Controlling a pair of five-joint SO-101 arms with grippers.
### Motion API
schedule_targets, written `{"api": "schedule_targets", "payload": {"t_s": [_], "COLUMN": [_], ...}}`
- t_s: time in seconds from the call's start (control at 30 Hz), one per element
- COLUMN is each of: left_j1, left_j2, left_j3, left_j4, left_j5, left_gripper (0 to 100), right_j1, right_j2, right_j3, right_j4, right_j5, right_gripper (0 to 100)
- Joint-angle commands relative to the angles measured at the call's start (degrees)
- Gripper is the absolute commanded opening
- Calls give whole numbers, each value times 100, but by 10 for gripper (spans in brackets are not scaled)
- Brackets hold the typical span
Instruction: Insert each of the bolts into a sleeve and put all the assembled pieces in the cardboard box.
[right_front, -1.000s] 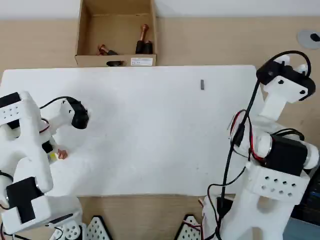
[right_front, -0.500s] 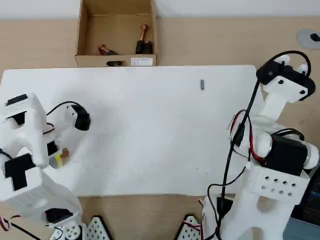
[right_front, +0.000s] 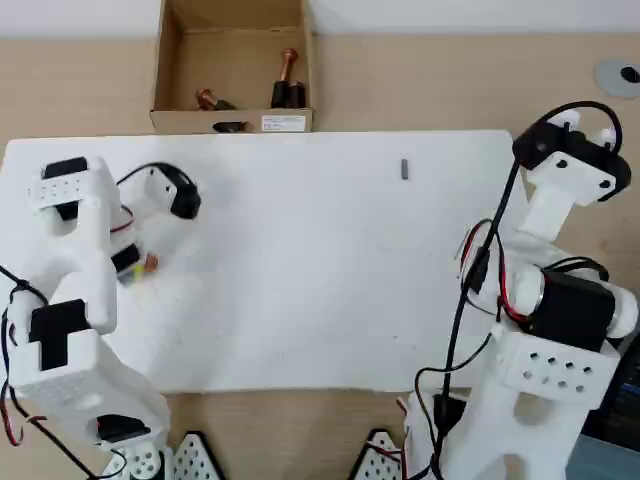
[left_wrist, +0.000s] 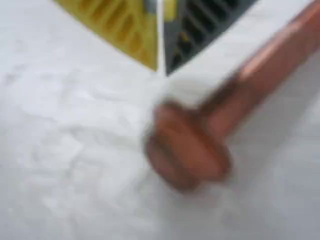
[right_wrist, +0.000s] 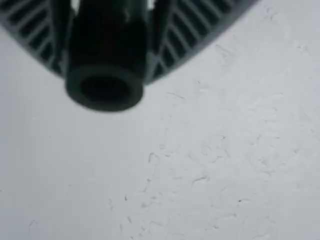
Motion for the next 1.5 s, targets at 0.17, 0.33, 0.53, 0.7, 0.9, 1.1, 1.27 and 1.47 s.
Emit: {"api": "schedule_targets", "payload": {"t_s": [0.17,0.33,0.53,0.7,0.9,1.1,1.27,1.47], "left_j1": [281,396,404,369,352,185,97,79], "left_j2": [-66,-75,22,479,1305,2097,2554,2695], "left_j3": [-651,-1319,-2365,-2769,-3640,-4642,-4976,-4923], "left_j4": [0,316,378,62,70,88,88,88], "left_j5": [62,62,62,211,211,211,176,167], "left_gripper": [9,9,19,96,99,138,157,157], "right_j1": [31,31,31,31,31,31,31,31], "right_j2": [-101,-101,-101,-101,-101,-92,-66,-57], "right_j3": [4,4,13,13,13,13,22,22], "right_j4": [-114,-114,-114,-114,-114,-114,-123,-123], "right_j5": [0,0,0,0,26,35,18,9], "right_gripper": [9,9,9,9,9,9,9,9]}}
